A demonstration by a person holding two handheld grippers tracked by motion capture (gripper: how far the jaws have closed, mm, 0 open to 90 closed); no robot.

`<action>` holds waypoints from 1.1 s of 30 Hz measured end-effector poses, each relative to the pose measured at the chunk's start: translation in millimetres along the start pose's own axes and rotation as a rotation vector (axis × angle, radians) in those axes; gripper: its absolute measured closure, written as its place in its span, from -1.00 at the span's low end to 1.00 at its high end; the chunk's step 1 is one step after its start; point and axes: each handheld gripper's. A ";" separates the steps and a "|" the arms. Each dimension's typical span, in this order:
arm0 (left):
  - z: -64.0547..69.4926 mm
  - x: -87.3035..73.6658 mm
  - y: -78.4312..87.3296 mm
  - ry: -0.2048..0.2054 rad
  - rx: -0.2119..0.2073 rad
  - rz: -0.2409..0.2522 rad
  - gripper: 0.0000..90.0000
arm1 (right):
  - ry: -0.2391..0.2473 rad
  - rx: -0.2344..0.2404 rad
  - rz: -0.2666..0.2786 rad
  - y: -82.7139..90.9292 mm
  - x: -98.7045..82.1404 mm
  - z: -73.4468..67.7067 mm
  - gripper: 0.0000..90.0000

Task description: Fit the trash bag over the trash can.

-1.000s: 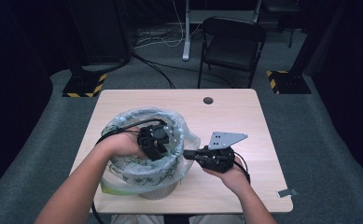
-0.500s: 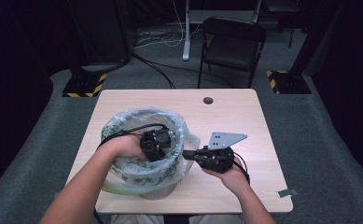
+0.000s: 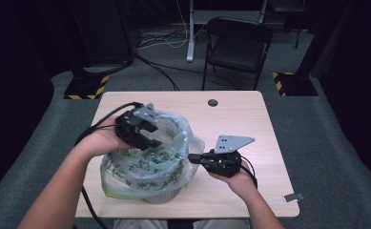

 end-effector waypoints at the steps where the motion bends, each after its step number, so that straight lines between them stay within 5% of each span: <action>1: 0.0 0.0 0.0 0.000 0.000 0.000 0.04 | -0.003 -0.001 0.000 0.5 -0.3 0.3 1.00; 5: -16.5 -22.1 24.5 0.091 0.044 0.091 0.00 | -0.001 0.001 -0.003 0.8 -0.3 0.3 1.00; 14: -29.3 -55.6 48.4 0.184 0.098 0.203 -0.02 | 0.001 0.011 -0.009 -0.2 -1.4 -0.7 1.00; 23: -38.3 -85.3 55.9 0.261 0.126 0.254 0.00 | -0.005 0.020 -0.018 -4.3 -4.8 -0.8 1.00; 33: -41.1 -105.0 45.4 0.309 0.083 0.269 -0.02 | -0.010 0.027 -0.029 -7.2 -9.2 -1.3 0.99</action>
Point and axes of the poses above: each handheld gripper's, and its own axes: y roughly backward along the jaws, x roughly out of its top, z roughly to its right, and after that the axes turned 10 degrees about y, right-handed
